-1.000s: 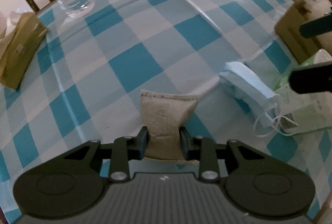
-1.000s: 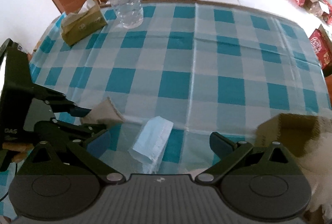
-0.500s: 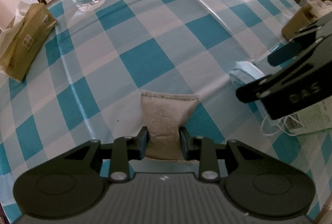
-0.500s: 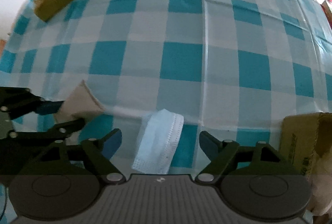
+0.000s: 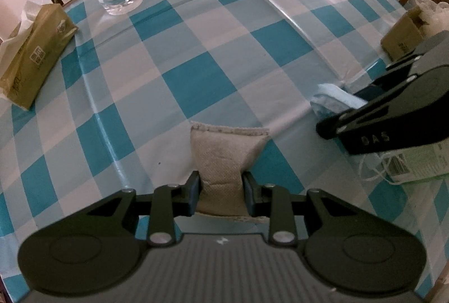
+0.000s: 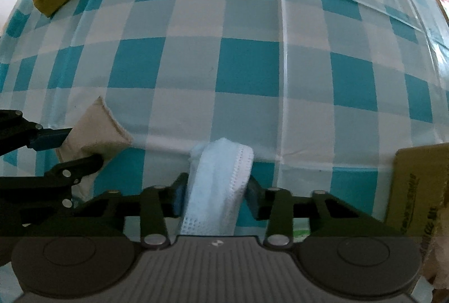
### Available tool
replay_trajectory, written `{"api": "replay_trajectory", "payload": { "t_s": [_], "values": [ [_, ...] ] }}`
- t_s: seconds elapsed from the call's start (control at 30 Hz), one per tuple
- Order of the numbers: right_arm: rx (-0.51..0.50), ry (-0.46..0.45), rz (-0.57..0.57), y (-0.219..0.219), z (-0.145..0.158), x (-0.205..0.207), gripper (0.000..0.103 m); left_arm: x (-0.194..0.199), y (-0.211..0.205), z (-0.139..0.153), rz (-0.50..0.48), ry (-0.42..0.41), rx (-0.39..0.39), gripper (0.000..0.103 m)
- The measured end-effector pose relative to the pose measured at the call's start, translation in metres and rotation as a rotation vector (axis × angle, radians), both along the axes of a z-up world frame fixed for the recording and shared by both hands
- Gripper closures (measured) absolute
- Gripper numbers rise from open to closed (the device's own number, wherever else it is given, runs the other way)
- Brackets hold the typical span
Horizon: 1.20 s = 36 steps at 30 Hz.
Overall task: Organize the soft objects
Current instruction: 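Close the left tool on the sachet while the right tool closes on the mask, then carry the sachet with the left tool while the right tool carries the mask to the box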
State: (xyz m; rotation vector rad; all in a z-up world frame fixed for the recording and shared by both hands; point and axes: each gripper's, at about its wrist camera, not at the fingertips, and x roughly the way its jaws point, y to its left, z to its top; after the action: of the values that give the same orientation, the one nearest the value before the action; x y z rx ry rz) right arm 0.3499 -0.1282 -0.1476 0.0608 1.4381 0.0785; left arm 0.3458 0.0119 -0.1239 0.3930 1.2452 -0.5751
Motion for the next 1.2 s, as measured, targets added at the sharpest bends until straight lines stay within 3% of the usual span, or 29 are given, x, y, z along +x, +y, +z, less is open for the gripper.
{"api": "replay_trajectory", "payload": {
  "t_s": [0.1,0.33,0.57,0.9,1.2],
  "values": [
    [0.014,-0.015,0.002,-0.002,0.003,-0.003,0.072,-0.001,0.001,0.002,0.002,-0.006,-0.008,0.075],
    [0.036,-0.069,0.026,0.0,0.025,-0.01,0.074,-0.003,0.004,0.015,0.011,-0.032,-0.028,0.077],
    [0.079,-0.149,0.044,0.003,0.069,-0.031,0.074,-0.016,0.01,0.042,0.022,-0.086,-0.042,0.077],
    [0.139,-0.272,0.101,0.005,0.138,-0.115,0.074,-0.071,0.011,0.098,-0.051,-0.182,-0.073,0.077],
    [0.062,-0.308,0.084,-0.05,0.152,-0.197,0.074,-0.14,-0.022,0.134,-0.129,-0.21,-0.125,0.077]
  ]
}}
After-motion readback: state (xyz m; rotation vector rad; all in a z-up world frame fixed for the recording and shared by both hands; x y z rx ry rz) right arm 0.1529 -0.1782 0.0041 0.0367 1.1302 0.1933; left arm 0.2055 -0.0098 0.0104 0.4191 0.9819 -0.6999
